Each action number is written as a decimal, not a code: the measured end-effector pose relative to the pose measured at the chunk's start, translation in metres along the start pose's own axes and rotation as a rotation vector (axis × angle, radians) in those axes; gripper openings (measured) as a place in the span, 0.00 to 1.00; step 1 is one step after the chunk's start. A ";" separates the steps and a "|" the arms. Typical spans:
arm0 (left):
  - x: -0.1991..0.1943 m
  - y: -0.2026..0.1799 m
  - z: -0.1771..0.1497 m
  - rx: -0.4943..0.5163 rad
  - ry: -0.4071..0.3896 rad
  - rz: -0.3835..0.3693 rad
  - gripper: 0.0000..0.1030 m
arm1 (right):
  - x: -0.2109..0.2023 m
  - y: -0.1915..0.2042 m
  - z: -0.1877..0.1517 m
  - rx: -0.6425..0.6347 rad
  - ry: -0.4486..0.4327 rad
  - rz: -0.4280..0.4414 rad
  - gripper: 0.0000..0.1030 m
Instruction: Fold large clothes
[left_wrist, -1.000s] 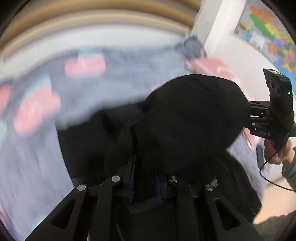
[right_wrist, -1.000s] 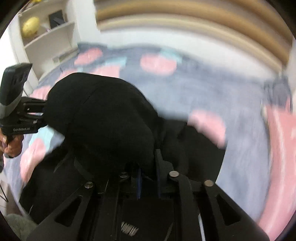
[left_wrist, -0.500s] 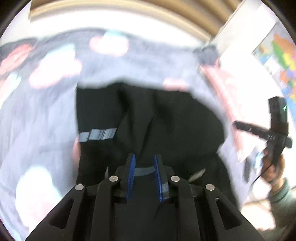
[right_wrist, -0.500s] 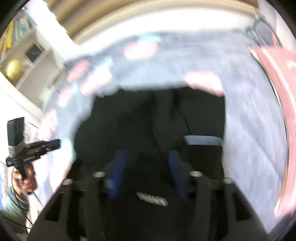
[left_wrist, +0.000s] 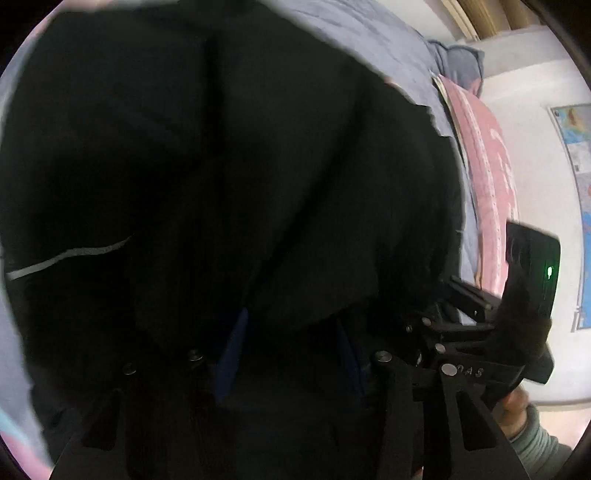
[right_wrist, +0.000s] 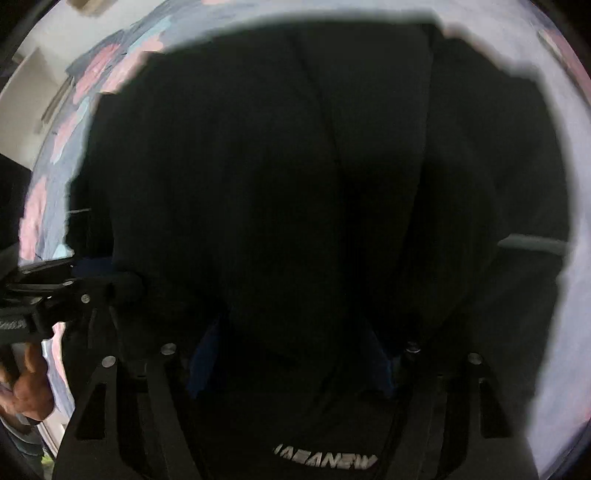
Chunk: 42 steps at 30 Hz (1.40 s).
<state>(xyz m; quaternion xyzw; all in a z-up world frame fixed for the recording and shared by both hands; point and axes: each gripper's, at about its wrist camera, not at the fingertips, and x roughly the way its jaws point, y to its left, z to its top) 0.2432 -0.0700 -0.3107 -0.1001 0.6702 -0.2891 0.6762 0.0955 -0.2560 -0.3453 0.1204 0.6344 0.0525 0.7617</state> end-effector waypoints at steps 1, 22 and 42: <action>-0.002 -0.001 0.000 -0.003 -0.022 -0.001 0.47 | -0.002 0.003 0.000 -0.003 -0.004 -0.013 0.68; -0.045 -0.015 -0.046 -0.003 -0.103 0.043 0.48 | -0.023 0.014 -0.036 -0.033 0.012 -0.013 0.68; -0.156 0.140 -0.277 -0.333 -0.100 0.082 0.48 | -0.113 -0.141 -0.247 0.370 0.098 -0.078 0.68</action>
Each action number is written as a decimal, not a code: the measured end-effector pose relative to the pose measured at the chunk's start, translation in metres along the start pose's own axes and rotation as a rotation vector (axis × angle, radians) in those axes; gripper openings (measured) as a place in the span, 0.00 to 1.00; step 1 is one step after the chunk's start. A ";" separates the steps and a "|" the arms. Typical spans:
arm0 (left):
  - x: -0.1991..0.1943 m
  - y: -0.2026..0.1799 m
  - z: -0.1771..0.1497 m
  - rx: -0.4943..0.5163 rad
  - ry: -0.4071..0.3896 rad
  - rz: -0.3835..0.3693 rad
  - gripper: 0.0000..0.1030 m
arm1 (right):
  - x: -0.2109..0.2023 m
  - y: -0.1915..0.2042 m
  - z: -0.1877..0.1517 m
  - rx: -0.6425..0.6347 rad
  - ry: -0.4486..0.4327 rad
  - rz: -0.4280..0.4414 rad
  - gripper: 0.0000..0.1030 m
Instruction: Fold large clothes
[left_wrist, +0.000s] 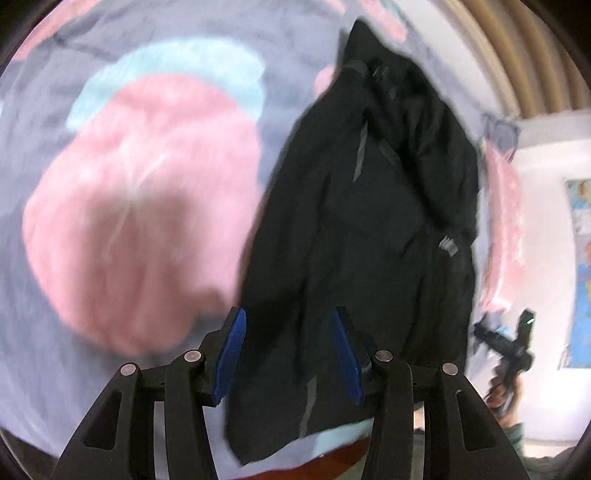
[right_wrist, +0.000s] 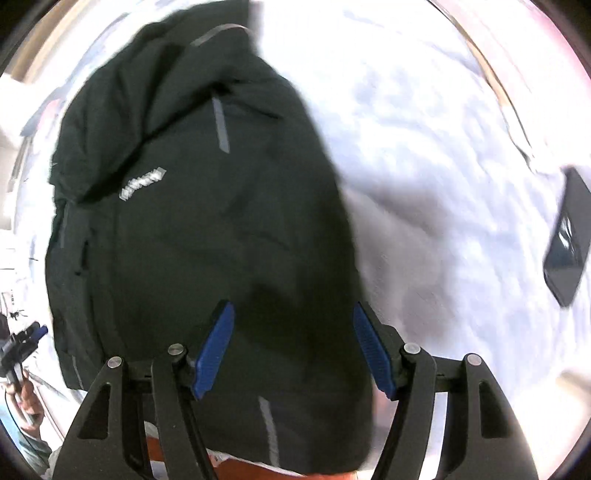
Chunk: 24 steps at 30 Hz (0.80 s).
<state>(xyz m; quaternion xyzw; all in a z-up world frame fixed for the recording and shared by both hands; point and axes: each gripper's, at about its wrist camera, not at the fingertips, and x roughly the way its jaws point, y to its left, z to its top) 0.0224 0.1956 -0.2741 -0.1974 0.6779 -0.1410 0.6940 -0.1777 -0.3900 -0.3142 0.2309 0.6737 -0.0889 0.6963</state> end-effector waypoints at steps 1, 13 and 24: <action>0.006 0.005 -0.007 -0.009 0.029 0.000 0.48 | 0.002 -0.002 -0.005 0.004 0.010 -0.002 0.68; 0.028 -0.018 -0.047 0.079 0.048 -0.032 0.48 | 0.006 -0.019 -0.063 0.020 0.044 -0.034 0.68; 0.039 -0.053 -0.042 0.115 0.021 -0.013 0.19 | -0.013 -0.007 -0.077 -0.017 -0.010 0.124 0.35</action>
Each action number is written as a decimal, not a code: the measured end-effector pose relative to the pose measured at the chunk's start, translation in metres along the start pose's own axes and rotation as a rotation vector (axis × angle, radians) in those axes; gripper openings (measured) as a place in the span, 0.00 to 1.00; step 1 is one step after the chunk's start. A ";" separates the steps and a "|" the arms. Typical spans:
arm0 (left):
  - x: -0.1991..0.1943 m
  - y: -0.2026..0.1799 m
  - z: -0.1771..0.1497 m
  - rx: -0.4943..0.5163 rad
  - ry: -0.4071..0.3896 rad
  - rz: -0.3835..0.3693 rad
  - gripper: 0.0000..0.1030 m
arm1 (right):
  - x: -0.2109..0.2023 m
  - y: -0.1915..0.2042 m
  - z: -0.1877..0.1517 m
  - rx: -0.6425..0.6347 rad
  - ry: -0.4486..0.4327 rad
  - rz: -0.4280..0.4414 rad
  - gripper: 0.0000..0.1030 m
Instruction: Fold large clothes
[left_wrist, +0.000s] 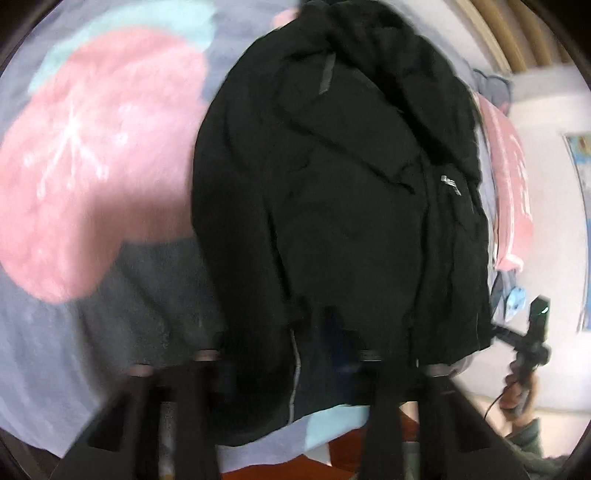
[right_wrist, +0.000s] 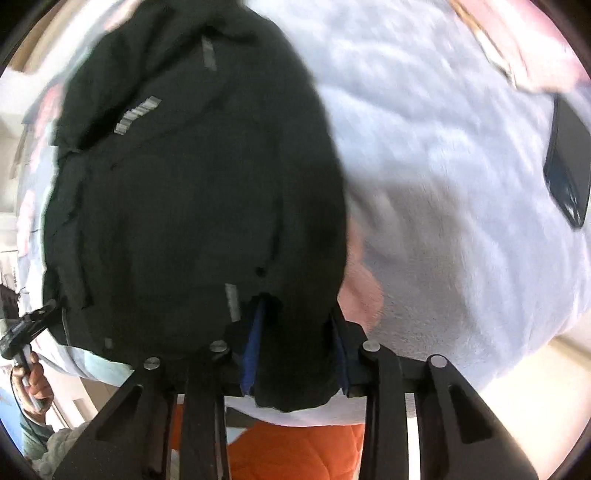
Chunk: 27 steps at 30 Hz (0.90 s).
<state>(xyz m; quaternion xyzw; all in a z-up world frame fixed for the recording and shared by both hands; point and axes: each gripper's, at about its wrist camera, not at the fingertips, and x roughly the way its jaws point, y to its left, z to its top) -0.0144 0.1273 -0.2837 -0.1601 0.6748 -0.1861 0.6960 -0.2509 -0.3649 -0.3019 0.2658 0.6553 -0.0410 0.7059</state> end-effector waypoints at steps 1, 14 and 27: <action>-0.008 -0.003 0.002 0.006 -0.023 -0.051 0.19 | -0.013 0.002 0.001 -0.005 -0.032 0.039 0.35; 0.014 0.000 -0.011 -0.031 0.033 -0.092 0.23 | 0.029 -0.026 -0.007 0.090 0.109 0.097 0.47; 0.016 0.002 -0.006 -0.037 0.048 0.025 0.14 | 0.007 0.004 0.002 -0.005 0.048 0.035 0.20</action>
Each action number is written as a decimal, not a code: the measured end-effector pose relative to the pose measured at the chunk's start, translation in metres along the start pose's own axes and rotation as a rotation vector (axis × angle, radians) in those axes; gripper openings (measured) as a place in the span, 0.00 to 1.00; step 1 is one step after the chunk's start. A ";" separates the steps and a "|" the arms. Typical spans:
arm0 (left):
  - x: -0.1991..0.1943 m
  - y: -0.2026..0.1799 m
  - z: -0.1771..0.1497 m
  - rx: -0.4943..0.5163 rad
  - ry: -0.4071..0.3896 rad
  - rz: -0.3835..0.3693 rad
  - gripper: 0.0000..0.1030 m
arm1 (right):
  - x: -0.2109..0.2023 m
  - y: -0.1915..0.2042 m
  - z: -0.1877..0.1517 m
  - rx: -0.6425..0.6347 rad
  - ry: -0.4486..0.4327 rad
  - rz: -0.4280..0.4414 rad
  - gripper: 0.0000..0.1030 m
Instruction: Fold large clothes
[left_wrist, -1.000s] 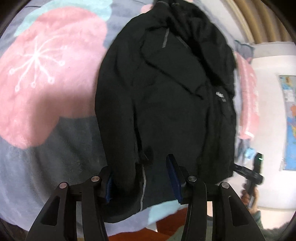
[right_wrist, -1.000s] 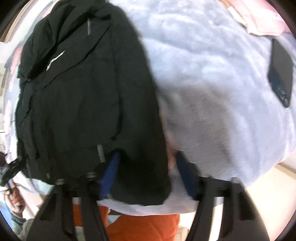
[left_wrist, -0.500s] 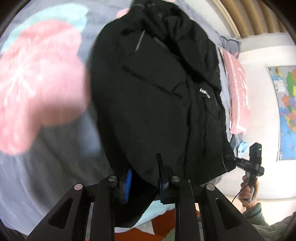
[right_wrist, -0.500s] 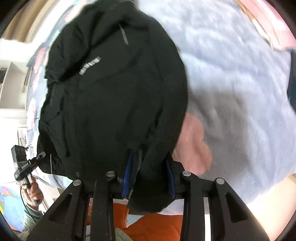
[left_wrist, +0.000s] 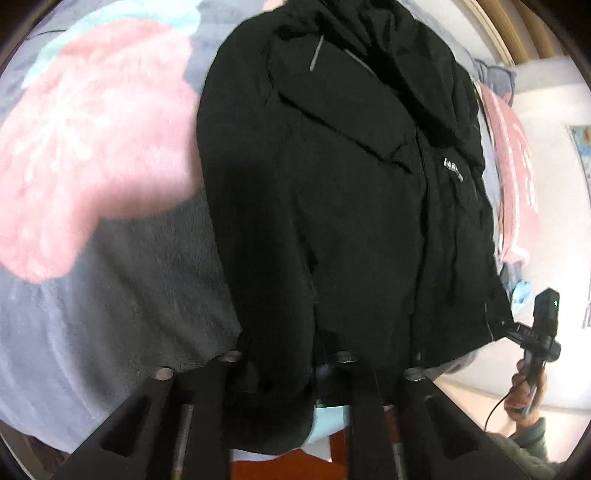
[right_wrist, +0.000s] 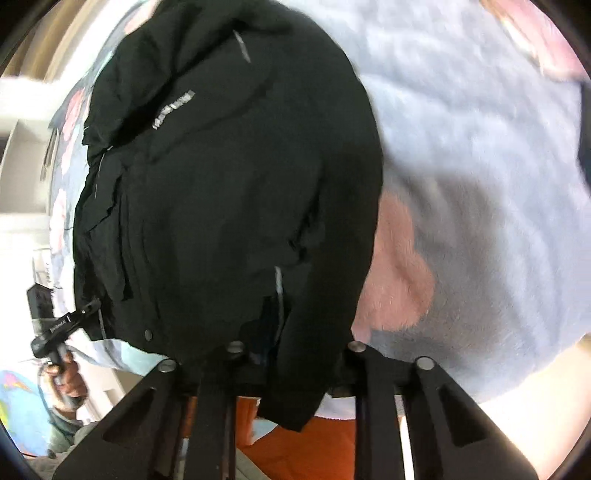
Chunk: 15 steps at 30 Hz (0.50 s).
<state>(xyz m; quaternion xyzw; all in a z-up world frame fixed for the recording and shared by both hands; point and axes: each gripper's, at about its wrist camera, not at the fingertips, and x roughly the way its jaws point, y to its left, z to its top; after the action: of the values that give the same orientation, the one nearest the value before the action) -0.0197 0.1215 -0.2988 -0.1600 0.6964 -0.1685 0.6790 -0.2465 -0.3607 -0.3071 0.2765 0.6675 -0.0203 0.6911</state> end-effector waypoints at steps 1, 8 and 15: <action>-0.004 0.003 0.003 -0.023 -0.008 -0.007 0.14 | -0.006 0.002 0.003 -0.010 -0.015 -0.010 0.19; -0.056 0.009 0.029 -0.103 -0.124 -0.132 0.10 | -0.059 0.020 0.051 -0.045 -0.104 0.024 0.18; -0.109 -0.006 0.081 -0.119 -0.268 -0.274 0.10 | -0.102 0.031 0.104 -0.056 -0.220 0.021 0.17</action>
<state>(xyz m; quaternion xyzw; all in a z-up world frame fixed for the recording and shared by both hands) 0.0641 0.1639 -0.2002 -0.3141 0.5802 -0.1948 0.7258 -0.1505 -0.4119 -0.2054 0.2601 0.5848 -0.0248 0.7680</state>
